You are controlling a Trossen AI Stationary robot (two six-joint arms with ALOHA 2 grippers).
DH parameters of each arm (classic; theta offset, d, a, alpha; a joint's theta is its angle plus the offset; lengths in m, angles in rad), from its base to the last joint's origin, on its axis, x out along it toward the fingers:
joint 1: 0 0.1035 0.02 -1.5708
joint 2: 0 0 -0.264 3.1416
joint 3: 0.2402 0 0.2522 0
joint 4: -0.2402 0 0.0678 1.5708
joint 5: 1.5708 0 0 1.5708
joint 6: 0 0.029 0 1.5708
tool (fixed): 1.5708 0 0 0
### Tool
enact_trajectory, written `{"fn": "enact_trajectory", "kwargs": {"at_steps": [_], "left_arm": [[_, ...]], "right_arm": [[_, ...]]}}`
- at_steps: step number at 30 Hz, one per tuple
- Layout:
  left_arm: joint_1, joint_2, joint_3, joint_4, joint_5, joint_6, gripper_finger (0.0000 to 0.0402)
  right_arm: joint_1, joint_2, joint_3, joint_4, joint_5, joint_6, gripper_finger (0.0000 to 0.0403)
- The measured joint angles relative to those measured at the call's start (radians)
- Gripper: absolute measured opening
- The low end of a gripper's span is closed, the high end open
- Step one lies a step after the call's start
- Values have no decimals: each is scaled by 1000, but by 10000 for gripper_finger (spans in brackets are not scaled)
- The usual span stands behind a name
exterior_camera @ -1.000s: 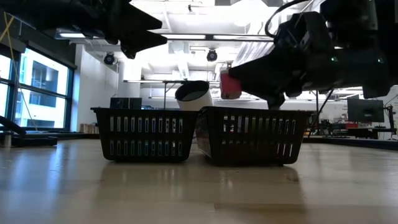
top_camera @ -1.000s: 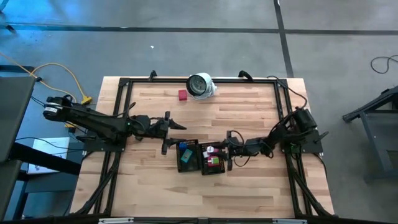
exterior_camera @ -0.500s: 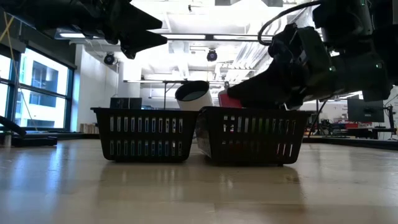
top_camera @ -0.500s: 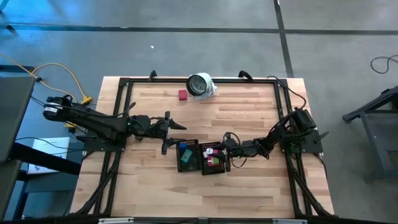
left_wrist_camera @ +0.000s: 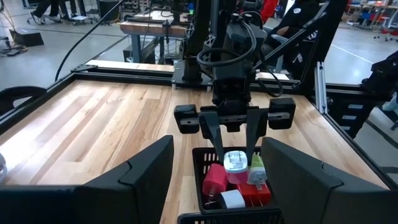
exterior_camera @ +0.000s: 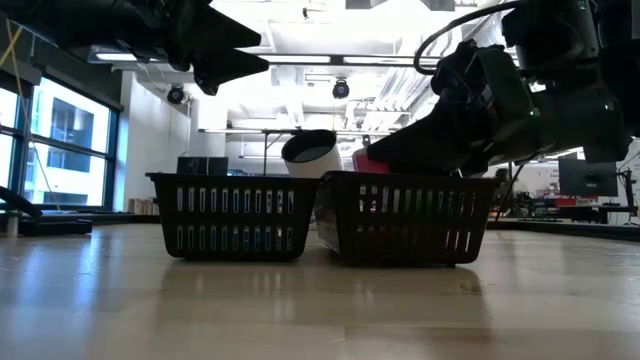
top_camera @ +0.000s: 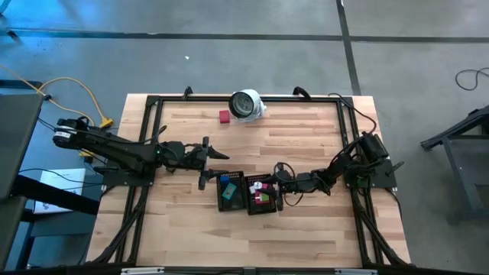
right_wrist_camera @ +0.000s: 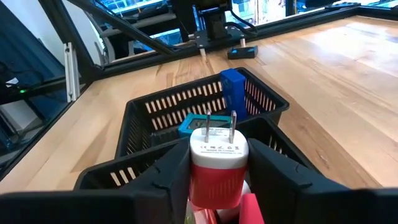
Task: Pick & Place Office items
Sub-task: Put the pink and white charger adapter into the right black bin, then put the red charger adapter into the right black bin
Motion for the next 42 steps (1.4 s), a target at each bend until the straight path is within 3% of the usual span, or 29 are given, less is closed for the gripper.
{"fn": "enact_trajectory", "kwargs": {"at_steps": [18,31,42], "left_arm": [[0,0,0,0,0,-8,234],[0,0,0,-1,2,-7,234],[23,0,1,-25,-1,-7,234]], "right_arm": [[0,0,0,4,-11,-2,151],[0,-1,-1,42,-6,-6,217],[0,-154,-1,43,-26,-216,223]]}}
